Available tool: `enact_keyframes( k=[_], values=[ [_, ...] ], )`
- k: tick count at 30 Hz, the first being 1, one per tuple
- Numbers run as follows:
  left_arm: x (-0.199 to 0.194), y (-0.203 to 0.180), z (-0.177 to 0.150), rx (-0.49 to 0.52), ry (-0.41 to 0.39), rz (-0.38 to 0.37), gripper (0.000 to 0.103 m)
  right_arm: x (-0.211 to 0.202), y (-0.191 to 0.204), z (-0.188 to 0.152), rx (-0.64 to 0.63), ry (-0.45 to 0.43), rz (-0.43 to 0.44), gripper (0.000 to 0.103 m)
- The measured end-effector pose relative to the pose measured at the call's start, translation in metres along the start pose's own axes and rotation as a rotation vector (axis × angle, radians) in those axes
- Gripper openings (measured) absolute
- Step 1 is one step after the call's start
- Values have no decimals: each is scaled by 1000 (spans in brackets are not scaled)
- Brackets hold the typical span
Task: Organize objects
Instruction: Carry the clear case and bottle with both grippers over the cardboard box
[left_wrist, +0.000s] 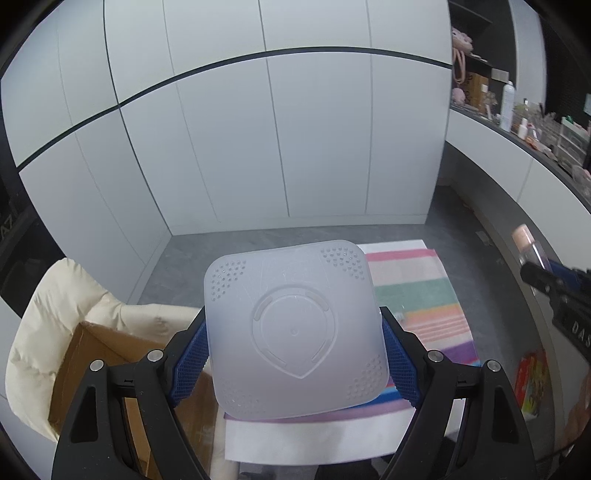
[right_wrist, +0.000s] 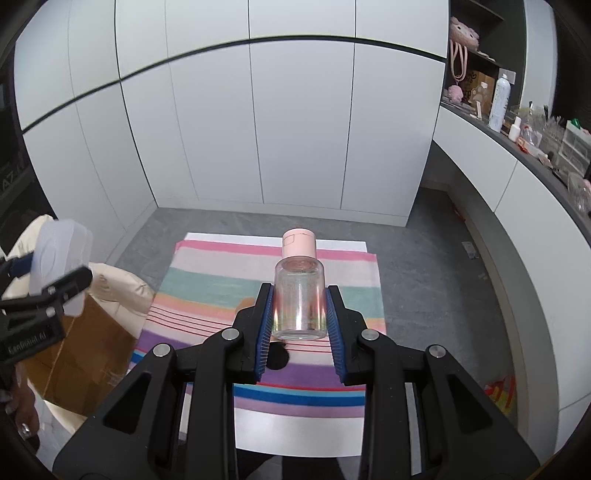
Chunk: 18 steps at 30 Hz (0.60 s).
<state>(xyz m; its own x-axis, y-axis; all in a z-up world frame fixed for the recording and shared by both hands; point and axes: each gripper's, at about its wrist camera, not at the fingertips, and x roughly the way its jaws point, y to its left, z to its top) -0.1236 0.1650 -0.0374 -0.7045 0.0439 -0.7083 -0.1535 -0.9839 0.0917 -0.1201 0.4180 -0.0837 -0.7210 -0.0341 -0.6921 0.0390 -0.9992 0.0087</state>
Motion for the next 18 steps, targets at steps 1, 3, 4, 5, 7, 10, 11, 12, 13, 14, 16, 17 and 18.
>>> enact_keyframes(
  k=[1,3,4,5,7,10,11,12,13,14,16,17,18],
  values=[
    [-5,2,-7,-1,-1,-5,85,-4,2,-4,-1,-3,2,29],
    [-14,4,-18,-3,-5,-9,85,-14,6,-15,-1,-8,5,29],
    [-21,7,-25,-10,-9,-14,85,-18,8,-20,0,-9,3,29],
    [-26,9,-29,-11,-12,-20,85,-24,9,-26,2,-11,5,29],
    [-39,12,-39,-10,-22,-23,85,-33,12,-39,14,-8,19,29],
    [-58,17,-54,-8,-34,-36,85,-46,15,-57,24,2,26,29],
    [-62,19,-58,-11,-36,-37,85,-51,17,-64,20,1,15,29],
    [-67,19,-62,-13,-38,-39,85,-55,19,-70,15,1,2,29],
    [-72,20,-66,-12,-35,-43,85,-59,21,-77,8,4,-14,29],
    [-76,20,-71,-11,-34,-46,85,-63,23,-84,4,5,-20,29],
    [-85,22,-82,-10,-37,-40,85,-69,24,-97,14,22,-7,29],
    [-88,22,-89,-12,-37,-34,85,-73,25,-103,17,32,-1,29],
    [-90,23,-94,-10,-33,-35,85,-76,25,-109,14,40,1,29]
  ],
)
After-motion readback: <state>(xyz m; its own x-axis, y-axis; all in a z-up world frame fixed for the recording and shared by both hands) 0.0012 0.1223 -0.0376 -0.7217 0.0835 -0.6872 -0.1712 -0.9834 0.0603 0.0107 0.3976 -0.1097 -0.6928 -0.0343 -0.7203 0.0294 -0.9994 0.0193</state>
